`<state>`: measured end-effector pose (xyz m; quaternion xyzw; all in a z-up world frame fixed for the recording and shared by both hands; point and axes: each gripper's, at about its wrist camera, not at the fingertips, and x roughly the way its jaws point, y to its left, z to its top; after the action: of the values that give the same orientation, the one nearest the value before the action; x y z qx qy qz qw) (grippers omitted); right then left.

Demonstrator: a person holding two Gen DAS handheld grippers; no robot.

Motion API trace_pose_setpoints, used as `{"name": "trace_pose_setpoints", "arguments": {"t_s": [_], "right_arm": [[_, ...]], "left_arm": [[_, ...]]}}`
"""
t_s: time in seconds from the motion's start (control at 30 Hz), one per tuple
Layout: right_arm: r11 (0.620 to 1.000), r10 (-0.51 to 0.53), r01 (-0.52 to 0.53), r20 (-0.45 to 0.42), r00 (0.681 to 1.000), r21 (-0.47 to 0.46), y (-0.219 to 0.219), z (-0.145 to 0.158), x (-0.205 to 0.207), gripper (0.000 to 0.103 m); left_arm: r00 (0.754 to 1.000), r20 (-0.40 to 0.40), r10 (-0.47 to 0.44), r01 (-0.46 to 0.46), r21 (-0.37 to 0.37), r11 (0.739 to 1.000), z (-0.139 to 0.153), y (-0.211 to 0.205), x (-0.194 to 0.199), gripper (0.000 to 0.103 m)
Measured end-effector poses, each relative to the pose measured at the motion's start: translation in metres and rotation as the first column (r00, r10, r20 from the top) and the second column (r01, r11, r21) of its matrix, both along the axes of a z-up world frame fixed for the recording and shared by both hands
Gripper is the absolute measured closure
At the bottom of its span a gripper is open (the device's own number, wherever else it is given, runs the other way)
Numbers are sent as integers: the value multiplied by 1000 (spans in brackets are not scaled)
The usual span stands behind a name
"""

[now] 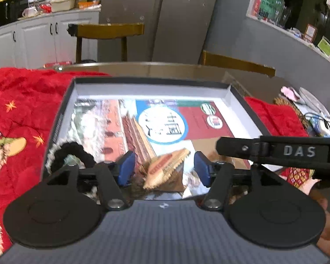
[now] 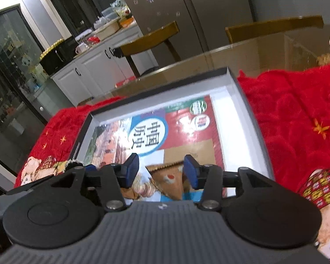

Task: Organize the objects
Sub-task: 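Withdraw both open tools from the box back toward the remaining items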

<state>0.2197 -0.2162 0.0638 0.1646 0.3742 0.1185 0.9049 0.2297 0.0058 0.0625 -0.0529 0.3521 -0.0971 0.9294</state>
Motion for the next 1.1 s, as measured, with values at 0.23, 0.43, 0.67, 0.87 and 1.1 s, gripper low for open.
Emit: {"name": "trace_pose_setpoints", "arguments": {"t_s": [0.23, 0.43, 0.67, 0.87, 1.1], "right_arm": [[1000, -19, 20, 94, 995, -15, -6, 24, -11, 33], [1000, -17, 16, 125, 992, 11, -11, 40, -19, 30], [999, -13, 3, 252, 968, 41, -17, 79, -55, 15], [998, -46, 33, 337, 940, 45, -24, 95, -90, 6], [992, -107, 76, 363, 926, 100, -38, 81, -116, 3]], "left_arm": [[998, 58, 39, -37, -31, 999, 25, 20, -5, 34], [987, 143, 79, -68, -80, 995, 62, 45, -20, 31], [961, 253, 111, -67, -176, 982, 114, 75, -61, 24], [925, 357, 129, -104, -89, 991, 148, 77, -112, 18], [879, 468, 95, -158, 99, 982, 146, 53, -176, 17]]}}
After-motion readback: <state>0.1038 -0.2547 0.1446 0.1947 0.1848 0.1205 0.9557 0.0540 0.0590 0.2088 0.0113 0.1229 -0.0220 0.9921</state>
